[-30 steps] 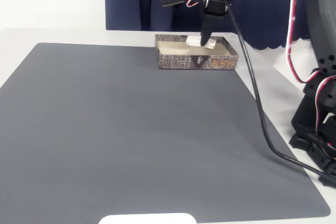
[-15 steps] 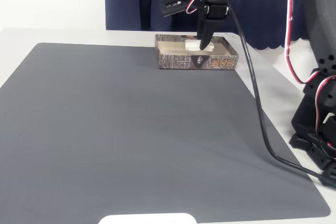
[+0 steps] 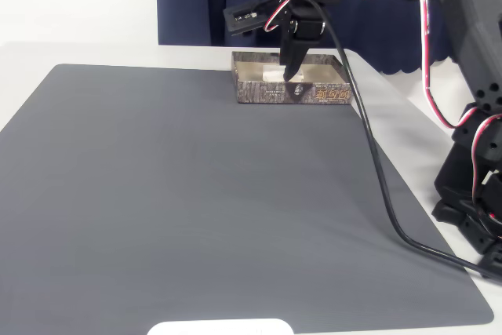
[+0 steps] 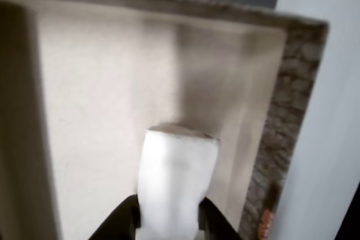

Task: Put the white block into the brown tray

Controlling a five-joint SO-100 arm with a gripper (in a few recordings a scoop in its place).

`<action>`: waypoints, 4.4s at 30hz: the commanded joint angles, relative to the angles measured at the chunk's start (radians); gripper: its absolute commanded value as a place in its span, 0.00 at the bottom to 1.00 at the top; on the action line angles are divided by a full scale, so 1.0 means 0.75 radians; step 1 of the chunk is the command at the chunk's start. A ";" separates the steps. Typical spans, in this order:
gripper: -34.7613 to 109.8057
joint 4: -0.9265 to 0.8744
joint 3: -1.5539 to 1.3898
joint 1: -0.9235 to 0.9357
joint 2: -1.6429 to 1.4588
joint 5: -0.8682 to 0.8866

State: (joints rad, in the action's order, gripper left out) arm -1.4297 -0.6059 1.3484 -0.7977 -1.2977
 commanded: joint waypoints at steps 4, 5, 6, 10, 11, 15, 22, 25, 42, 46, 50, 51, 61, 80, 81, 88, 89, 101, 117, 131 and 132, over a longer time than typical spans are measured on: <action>0.33 0.012 0.047 -0.020 -0.020 0.035; 0.36 0.012 0.047 -0.022 -0.020 0.035; 0.37 0.012 0.049 -0.025 -0.020 0.035; 0.43 0.014 0.051 -0.033 -0.022 0.006; 0.43 0.014 0.047 -0.033 -0.020 0.000; 0.47 0.012 0.025 -0.033 -0.020 -0.002; 0.53 0.014 0.025 -0.029 -0.025 0.000; 0.53 0.016 0.025 -0.031 -0.045 0.016; 0.24 -0.110 -0.650 -0.170 -0.714 0.550; 0.24 -0.100 -0.986 -0.227 -0.939 0.581; 0.24 -0.092 -1.256 -0.337 -1.152 0.681; 0.24 -0.094 -1.311 -0.378 -1.215 0.722; 0.24 -0.172 -1.781 -0.847 -1.781 1.111; 0.24 0.127 -2.546 -1.681 -2.411 1.804; 0.24 0.170 -2.598 -1.691 -2.454 1.808; 0.24 0.254 -2.943 -1.700 -2.857 1.882; 0.24 0.258 -2.986 -1.704 -2.906 1.890; 0.24 0.360 -3.285 -1.681 -3.293 1.822; 0.24 0.264 -3.344 -1.628 -3.354 1.653; 0.24 0.059 -3.344 -1.628 -3.354 1.624; 0.24 0.059 -3.344 -1.628 -3.354 1.634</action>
State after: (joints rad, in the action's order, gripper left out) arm -1.3683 -3.1170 0.1258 -3.3211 -0.0798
